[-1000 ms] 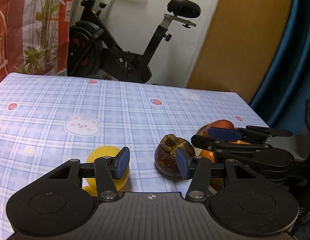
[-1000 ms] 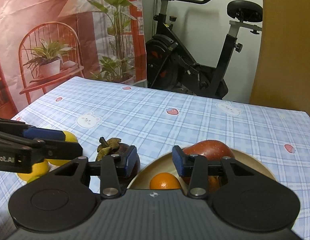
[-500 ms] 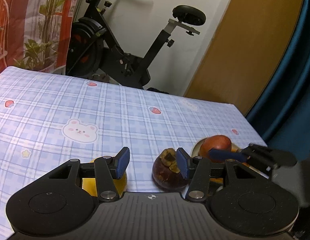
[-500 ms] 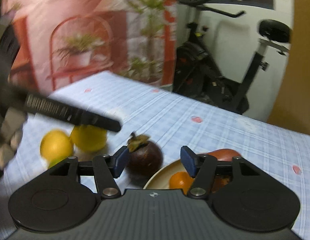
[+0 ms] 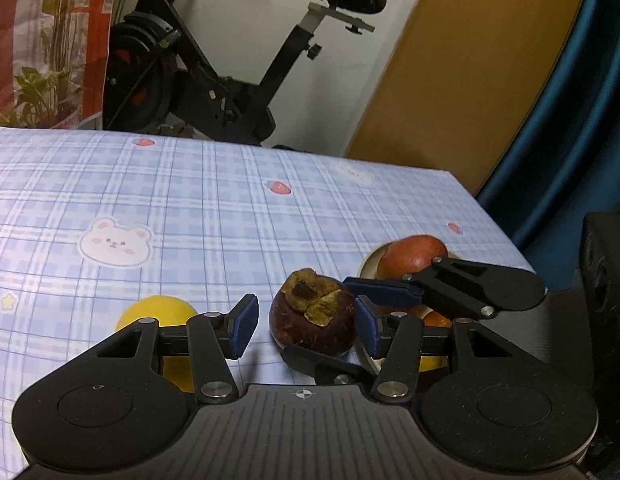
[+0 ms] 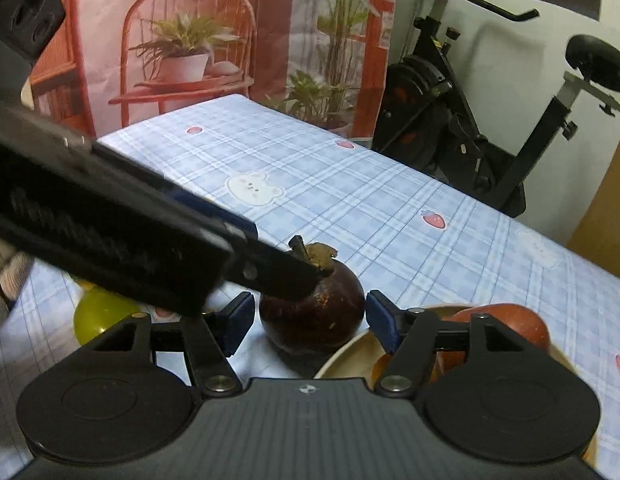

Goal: Organize fruits

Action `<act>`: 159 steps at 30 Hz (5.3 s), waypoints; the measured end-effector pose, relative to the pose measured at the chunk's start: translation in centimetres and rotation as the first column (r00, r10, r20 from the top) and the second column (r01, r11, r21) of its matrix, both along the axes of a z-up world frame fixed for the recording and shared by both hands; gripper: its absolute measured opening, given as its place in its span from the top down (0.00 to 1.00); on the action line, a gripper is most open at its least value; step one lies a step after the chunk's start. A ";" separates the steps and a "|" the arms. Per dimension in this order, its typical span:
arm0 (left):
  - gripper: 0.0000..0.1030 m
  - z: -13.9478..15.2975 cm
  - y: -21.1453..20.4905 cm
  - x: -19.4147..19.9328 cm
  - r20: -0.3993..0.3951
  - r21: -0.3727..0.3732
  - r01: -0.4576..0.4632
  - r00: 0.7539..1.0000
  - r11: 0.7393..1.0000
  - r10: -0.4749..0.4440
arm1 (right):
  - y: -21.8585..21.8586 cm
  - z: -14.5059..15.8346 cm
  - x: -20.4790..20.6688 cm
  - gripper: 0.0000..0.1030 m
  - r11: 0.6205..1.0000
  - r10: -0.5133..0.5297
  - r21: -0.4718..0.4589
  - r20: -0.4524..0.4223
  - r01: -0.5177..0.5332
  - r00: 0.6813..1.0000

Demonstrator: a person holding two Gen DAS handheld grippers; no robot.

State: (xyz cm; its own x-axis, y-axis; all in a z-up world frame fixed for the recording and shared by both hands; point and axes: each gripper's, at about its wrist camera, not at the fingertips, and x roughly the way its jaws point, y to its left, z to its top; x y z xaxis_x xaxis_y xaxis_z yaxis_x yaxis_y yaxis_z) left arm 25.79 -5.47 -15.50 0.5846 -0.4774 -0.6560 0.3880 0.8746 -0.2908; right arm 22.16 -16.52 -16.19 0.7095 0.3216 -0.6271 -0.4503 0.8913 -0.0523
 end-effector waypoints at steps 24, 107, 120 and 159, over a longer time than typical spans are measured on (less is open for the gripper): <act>0.40 -0.7 -0.7 -0.6 -0.014 0.071 0.043 0.999 0.997 -0.042 | 0.7 -0.2 -0.7 0.40 0.998 0.002 0.068 -0.033 0.000 0.999; 0.42 -0.1 -15.1 -2.0 0.077 0.159 0.214 0.971 0.964 -0.228 | -13.5 0.1 -6.8 0.39 0.874 -0.366 0.322 -0.061 0.365 0.929; 0.40 1.2 -14.5 -3.8 0.116 0.168 0.199 0.969 0.965 -0.220 | -13.0 1.7 -9.8 0.35 0.859 -0.414 0.333 0.007 0.388 0.910; 0.41 2.3 6.1 -11.8 0.126 0.014 -0.228 0.966 0.973 0.225 | 0.2 0.6 -12.5 0.36 0.952 -0.140 0.289 0.124 0.099 0.982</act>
